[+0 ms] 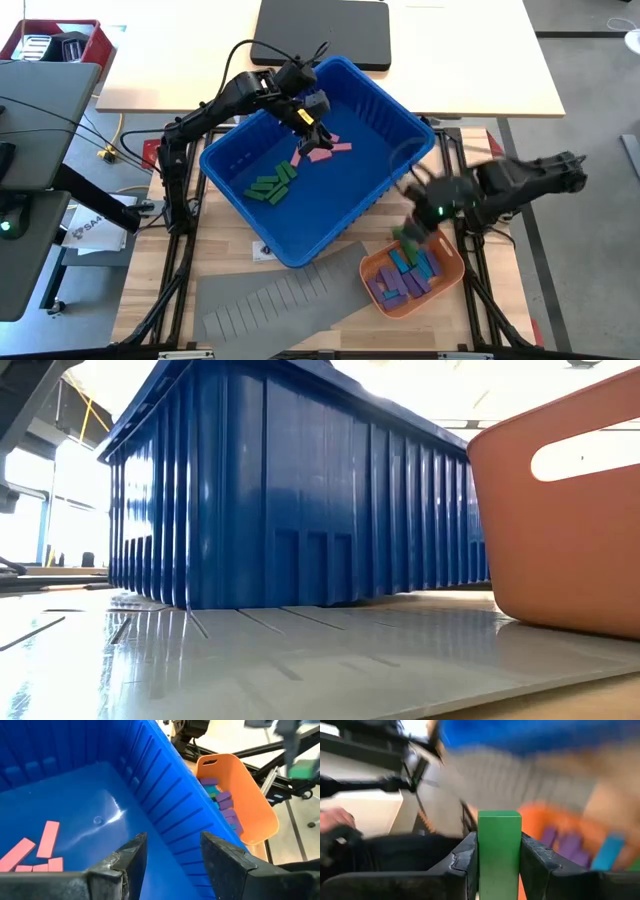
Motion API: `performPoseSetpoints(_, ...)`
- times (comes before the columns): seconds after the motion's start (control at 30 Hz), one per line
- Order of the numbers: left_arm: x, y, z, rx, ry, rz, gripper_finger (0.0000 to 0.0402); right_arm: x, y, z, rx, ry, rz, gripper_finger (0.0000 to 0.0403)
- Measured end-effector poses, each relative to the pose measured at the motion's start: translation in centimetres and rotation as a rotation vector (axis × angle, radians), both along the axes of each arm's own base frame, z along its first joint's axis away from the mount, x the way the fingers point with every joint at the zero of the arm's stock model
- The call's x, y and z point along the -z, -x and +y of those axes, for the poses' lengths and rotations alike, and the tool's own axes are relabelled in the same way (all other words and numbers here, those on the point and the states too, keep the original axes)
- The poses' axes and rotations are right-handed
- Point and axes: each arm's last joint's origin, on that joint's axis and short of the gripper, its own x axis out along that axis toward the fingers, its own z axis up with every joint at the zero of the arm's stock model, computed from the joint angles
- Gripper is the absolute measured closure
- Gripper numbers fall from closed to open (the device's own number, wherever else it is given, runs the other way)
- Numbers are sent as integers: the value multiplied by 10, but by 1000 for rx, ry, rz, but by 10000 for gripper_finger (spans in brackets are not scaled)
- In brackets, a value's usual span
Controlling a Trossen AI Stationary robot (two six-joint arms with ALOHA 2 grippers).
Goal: Sort blocks
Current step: Put the green block into the orange bin
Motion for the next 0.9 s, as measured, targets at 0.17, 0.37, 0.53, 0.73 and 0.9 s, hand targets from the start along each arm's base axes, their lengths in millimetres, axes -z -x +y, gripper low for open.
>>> performPoseSetpoints(0.17,0,0,-1,10,-7,-1,227,63,15,29,54,-125,265,306)
performPoseSetpoints(0.37,0,-2,-4,32,-20,-3,227,118,21,38,169,-149,514,306)
performPoseSetpoints(0.53,0,-2,-6,35,-19,-2,227,153,26,37,193,-132,672,306)
performPoseSetpoints(0.73,0,-2,-6,17,2,3,227,182,37,32,286,-118,789,306)
performPoseSetpoints(0.9,1,-1,-7,1,29,24,227,195,42,29,309,-103,809,302)
